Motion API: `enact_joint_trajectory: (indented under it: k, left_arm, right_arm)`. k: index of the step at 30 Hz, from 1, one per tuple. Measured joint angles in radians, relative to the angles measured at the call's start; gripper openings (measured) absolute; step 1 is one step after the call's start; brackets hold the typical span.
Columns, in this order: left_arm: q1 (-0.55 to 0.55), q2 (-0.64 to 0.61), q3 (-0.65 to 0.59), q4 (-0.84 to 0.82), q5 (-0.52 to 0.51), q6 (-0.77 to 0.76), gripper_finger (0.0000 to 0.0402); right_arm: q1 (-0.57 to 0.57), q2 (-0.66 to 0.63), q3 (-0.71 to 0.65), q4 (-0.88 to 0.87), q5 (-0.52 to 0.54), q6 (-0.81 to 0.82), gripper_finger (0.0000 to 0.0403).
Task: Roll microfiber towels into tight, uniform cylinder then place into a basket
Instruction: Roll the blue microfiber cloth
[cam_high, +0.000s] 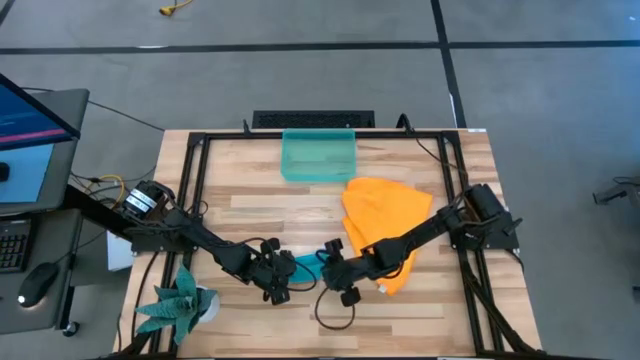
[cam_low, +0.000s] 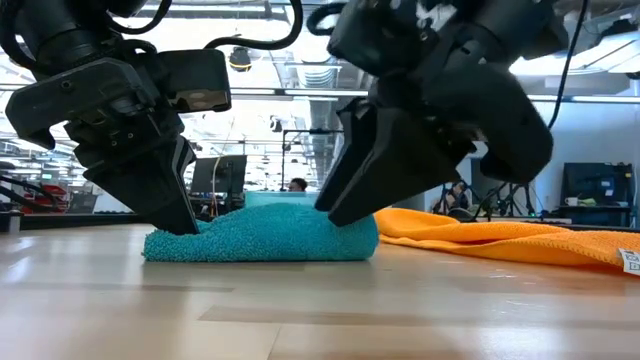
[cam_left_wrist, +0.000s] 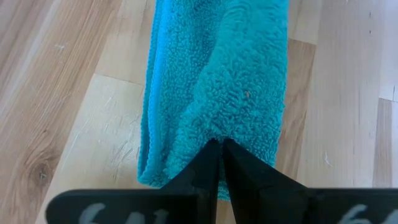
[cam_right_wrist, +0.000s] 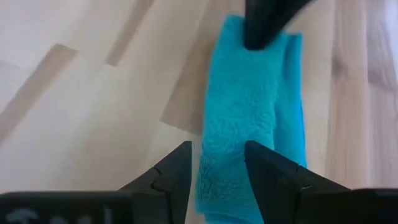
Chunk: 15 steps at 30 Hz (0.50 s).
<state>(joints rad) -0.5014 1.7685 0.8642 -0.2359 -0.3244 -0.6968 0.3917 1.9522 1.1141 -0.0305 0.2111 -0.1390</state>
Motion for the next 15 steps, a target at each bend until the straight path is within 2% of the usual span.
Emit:
enact_joint_trajectory:
  k: [15]
  left_arm:
    - [0.000, -0.014, -0.001, 0.009, -0.011, 0.023, 0.0020]
  right_arm:
    - [-0.036, 0.000, -0.040, -0.014, -0.005, 0.097, 0.0169]
